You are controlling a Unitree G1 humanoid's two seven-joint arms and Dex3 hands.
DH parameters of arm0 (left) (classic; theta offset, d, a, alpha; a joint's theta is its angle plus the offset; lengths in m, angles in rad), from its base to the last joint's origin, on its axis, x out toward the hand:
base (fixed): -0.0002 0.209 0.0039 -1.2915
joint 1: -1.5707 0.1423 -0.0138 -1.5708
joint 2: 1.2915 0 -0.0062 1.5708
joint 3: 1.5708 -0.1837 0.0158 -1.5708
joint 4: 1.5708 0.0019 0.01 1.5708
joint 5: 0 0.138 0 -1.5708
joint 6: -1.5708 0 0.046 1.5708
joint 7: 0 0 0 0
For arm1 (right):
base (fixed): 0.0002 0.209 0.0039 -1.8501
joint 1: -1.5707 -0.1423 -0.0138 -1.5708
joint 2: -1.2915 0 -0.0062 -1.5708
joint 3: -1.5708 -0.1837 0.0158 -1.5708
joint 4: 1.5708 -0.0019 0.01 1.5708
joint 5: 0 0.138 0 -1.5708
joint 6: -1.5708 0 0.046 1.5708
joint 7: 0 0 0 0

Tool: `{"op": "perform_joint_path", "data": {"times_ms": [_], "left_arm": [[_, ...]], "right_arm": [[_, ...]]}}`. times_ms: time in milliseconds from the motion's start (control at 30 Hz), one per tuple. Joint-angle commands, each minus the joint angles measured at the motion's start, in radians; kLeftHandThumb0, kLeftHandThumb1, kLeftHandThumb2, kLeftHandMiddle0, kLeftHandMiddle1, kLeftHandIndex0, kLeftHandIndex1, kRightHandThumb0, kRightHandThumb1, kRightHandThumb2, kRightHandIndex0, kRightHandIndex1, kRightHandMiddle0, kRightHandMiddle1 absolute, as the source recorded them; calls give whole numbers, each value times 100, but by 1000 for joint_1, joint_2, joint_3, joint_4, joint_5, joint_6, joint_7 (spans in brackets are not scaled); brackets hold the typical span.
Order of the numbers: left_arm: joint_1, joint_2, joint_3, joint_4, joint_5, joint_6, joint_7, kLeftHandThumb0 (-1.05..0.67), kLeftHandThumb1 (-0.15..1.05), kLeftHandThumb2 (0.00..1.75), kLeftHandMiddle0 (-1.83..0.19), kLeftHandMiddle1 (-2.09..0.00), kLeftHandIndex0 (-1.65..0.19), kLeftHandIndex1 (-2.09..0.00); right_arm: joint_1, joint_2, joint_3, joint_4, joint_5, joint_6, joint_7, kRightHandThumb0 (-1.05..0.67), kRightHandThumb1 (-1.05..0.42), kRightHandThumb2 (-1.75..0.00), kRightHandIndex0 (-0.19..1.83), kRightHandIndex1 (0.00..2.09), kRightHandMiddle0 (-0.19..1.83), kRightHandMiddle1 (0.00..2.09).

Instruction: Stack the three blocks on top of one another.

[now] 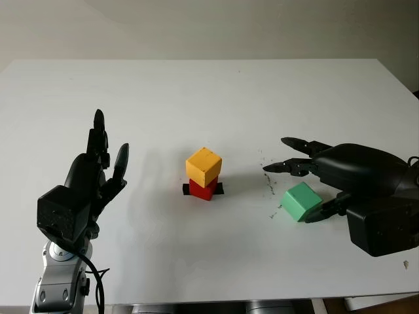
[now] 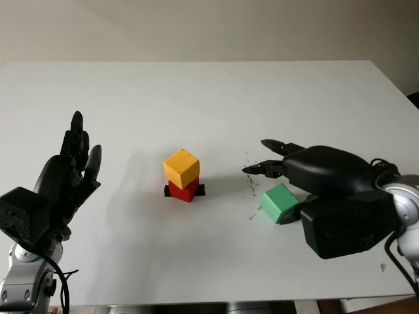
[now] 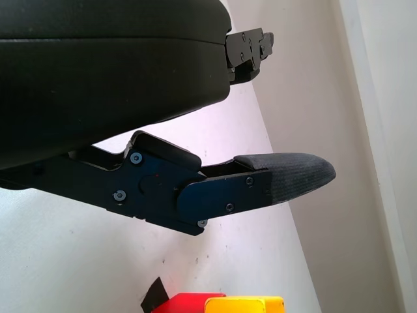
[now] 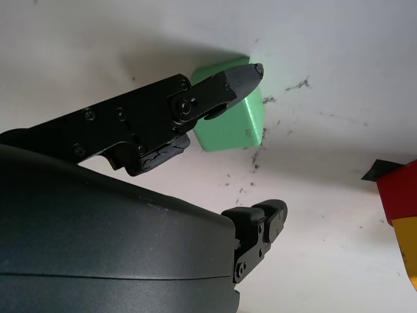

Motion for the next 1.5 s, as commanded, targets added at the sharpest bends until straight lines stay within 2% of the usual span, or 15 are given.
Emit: {"op": "perform_joint_path", "data": {"times_ms": [0,333,767,1100,1467], "left_arm": [[1,2,3,-9,-1,1,4,-81,105,58,19,-2,19,0],[-2,7,6,3,-5,-19,-7,-81,105,58,19,-2,19,0],[2,15,5,-10,15,-14,0,-80,105,60,18,-4,19,-2],[2,13,5,-11,4,-12,-5,-81,105,58,19,-2,19,0],[4,5,5,-6,-6,-18,-7,-80,105,58,19,-1,19,0]], "right_arm": [[-18,-23,3,12,-15,-21,-16,-48,-87,-5,-5,7,35,14],[-30,-42,11,33,-55,-46,-33,-48,-88,-5,-4,6,39,12],[-5,-34,26,38,-68,1,-29,-48,-86,-5,-3,6,43,10],[27,0,40,107,-66,-69,-143,-45,-87,-6,4,8,58,15],[23,-5,58,156,-91,-118,-205,-42,-89,-6,11,9,69,23]]}}
